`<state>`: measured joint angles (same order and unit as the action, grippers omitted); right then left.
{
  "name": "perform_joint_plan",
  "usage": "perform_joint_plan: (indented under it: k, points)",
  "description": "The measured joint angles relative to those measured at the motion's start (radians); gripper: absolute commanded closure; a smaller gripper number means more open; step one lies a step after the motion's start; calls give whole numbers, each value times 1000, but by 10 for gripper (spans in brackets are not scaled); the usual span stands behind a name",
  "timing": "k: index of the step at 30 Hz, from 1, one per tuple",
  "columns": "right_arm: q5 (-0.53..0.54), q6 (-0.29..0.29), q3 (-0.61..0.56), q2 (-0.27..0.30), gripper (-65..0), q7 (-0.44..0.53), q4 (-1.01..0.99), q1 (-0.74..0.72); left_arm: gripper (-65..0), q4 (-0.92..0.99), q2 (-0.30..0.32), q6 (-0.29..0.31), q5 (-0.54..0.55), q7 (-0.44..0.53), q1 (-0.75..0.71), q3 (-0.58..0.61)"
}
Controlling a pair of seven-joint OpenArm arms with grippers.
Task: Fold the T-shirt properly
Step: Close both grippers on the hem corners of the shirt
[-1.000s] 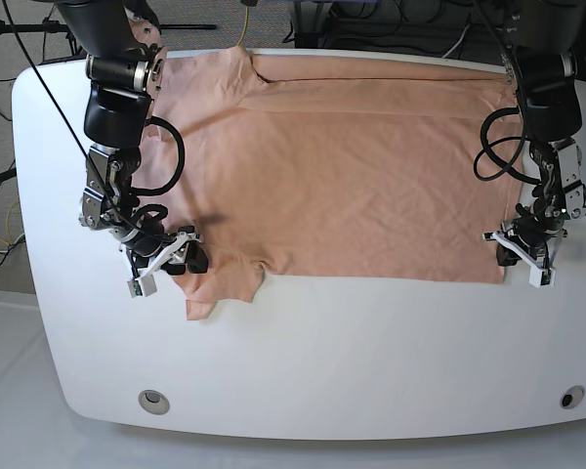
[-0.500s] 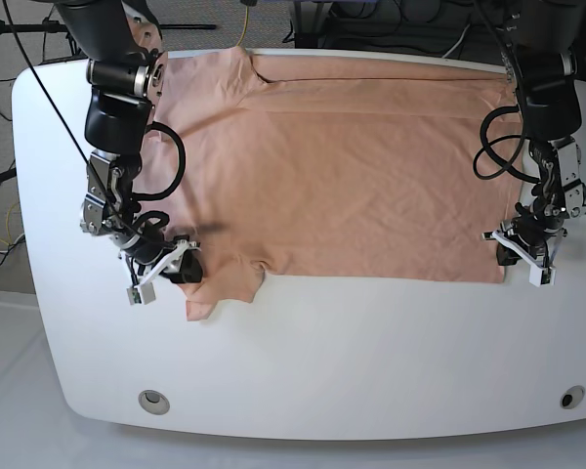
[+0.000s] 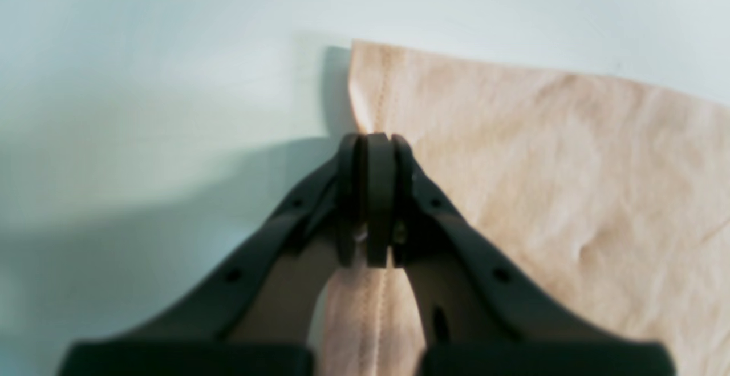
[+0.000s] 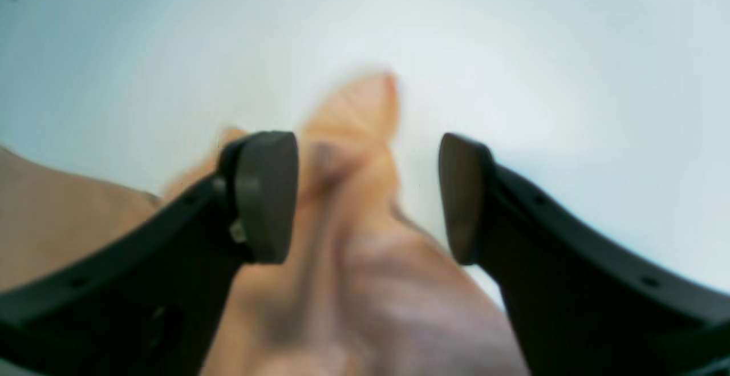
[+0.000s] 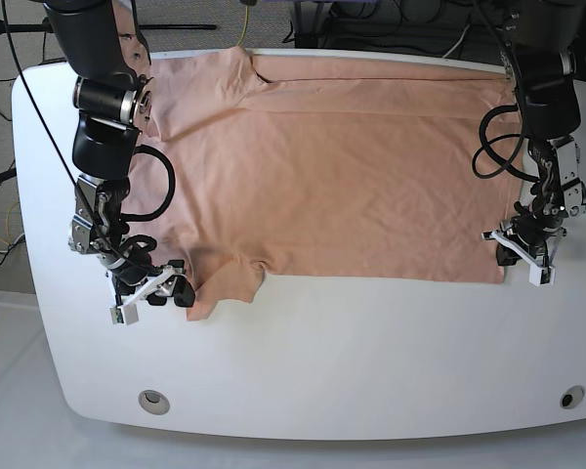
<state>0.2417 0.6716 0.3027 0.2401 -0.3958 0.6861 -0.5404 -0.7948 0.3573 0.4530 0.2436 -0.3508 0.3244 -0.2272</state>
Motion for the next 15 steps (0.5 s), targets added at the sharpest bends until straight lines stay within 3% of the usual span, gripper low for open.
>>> perform_joint_plan:
  k: [9, 15]
  points:
    - [-2, -9, -23, 6, -367, -1, -78, -34, 0, 2, -7, 0, -13, 5, 0, -1]
    - [9, -32, -22, 1, -390, 6, -88, -48, 0, 2, -11, 0, -15, 11, 0, -1]
